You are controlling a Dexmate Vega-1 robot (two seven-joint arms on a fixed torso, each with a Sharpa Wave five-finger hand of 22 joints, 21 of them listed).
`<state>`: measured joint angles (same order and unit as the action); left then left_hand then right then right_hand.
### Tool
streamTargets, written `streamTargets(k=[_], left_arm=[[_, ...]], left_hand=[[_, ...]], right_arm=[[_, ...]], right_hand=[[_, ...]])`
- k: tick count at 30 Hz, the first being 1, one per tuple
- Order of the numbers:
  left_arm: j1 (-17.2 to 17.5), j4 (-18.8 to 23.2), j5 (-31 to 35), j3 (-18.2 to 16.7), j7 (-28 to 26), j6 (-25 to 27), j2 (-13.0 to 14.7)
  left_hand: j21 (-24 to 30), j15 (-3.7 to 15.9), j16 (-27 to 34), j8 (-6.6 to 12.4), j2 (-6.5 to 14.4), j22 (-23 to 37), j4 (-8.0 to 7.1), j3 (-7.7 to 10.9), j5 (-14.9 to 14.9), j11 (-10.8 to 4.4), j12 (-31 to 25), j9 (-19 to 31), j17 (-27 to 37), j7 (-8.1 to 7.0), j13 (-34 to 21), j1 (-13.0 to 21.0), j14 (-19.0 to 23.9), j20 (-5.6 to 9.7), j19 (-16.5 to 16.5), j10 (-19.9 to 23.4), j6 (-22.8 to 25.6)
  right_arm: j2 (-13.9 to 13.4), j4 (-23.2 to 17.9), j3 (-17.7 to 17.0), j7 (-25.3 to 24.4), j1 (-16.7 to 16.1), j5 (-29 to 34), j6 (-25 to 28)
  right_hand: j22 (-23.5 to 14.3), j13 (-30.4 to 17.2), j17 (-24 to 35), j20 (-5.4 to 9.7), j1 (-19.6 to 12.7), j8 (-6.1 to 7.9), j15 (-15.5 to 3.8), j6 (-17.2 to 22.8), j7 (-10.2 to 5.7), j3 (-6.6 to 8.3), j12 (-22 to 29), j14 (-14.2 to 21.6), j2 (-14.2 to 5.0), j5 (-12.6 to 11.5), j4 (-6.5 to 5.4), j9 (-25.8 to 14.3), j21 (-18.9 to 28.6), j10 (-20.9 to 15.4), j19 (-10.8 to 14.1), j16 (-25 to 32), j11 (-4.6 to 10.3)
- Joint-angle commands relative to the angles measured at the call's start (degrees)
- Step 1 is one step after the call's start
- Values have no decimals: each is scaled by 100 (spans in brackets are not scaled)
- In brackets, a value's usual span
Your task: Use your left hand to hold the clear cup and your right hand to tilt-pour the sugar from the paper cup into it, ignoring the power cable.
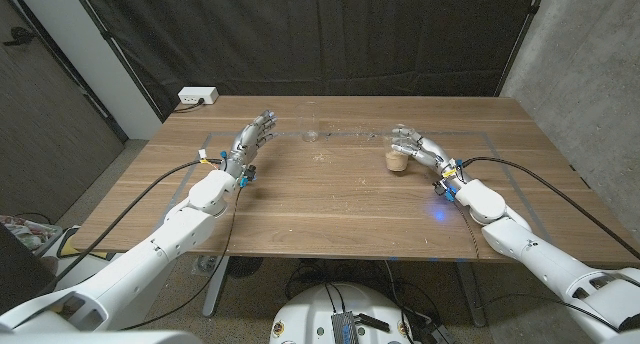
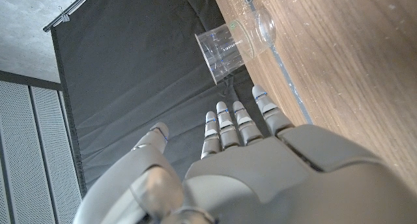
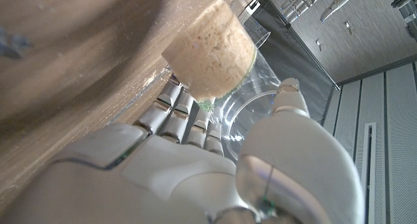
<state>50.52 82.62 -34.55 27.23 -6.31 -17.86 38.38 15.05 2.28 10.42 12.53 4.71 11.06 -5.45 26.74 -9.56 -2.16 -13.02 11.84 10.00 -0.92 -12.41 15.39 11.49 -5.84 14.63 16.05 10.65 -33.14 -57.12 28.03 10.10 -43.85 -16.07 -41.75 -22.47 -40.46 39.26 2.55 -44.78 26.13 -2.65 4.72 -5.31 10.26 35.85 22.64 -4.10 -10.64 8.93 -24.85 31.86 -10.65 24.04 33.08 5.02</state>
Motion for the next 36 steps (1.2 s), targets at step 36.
streamTargets(k=[36], left_arm=[[-701,-844,841,339,466,-317,52]], left_hand=[[46,322,57,1,-41,43,195,75,-50,-132,-56,27,3,-131,-32,222,227,120,172,192,24]], right_arm=[[136,-1017,-285,-619,-230,-388,1013]], right_hand=[[-24,-186,-112,611,-78,125,-977,-16,-24,17,131,-83,-14,47,-72,-170,81,93,-169,-410,-87]])
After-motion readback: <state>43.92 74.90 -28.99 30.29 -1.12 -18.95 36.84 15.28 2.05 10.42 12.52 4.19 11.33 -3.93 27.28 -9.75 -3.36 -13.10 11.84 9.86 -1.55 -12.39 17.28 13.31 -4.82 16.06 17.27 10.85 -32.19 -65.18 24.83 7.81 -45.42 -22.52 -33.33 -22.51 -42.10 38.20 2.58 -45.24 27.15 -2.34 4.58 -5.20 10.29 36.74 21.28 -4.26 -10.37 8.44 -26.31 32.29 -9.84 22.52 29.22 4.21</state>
